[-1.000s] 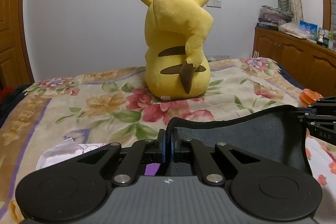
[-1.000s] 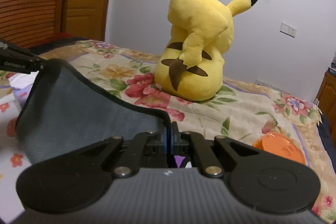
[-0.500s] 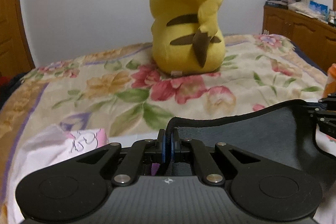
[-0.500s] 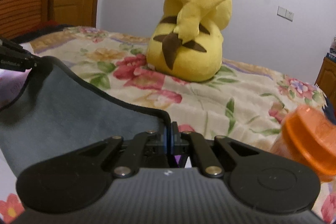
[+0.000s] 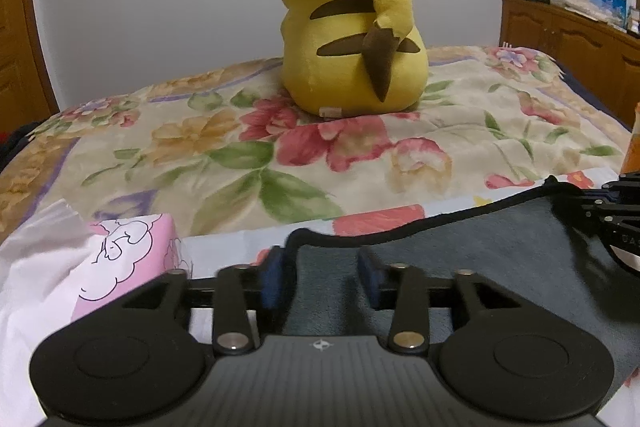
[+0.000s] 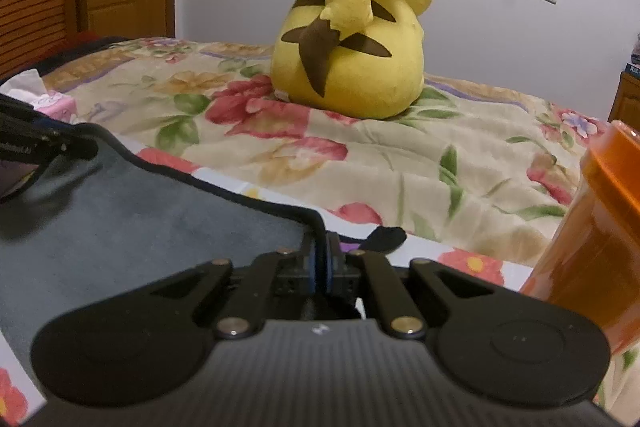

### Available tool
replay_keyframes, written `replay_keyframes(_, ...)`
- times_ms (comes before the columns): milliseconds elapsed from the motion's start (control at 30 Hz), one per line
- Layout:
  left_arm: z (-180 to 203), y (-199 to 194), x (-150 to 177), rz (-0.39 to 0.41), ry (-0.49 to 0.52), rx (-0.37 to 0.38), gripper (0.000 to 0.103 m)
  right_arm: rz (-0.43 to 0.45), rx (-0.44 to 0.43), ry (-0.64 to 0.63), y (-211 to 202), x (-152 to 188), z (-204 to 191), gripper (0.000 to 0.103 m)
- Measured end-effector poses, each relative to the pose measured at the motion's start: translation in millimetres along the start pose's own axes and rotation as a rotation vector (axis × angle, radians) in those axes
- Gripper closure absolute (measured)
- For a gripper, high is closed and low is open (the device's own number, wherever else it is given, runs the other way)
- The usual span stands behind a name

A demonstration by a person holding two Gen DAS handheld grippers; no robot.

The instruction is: Fold towel

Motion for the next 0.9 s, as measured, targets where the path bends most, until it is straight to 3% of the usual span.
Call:
replay_keyframes(67,2.9,-3.5,0.2,-0.001,0.007,0.010,0.050,-0.003,0.005,0.005,-2.0,-0.3,-0.1,0.086)
replay_keyframes(167,8.0,-12.5,-0.2,0.000,0.011,0.026,0.041,0.001,0.012,0.010,-9.6,-2.2,-0.4,0.058)
replay_keyframes(667,37.8,-91.9,13.9,-0.017,0.026,0.070,0.026,0.001,-0.013,0.031,-87.9,-15.9,-12.6,0.054)
replay_keyframes(800,44.8,-112.3,14.9,-0.021,0.041,0.071,0.020,0.017,-0.019,0.045,-108.0,-19.5,-16.5,0.048)
replay_keyframes(900,50.6,-128.0,16.5,-0.008,0.054,0.066,0.012,0.024,-0.021,0.055,-121.3,-21.0,-19.4,0.035)
Point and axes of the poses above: each gripper's, at about its wrist camera, not at the fingertips, and y roughly the way its jaws point, z to its right, x to its underside, the point moved 2 cm from there along y, roughly the way its jaws point, and after that the axes turned 2 degrees about -y, right-handed, at the moved point
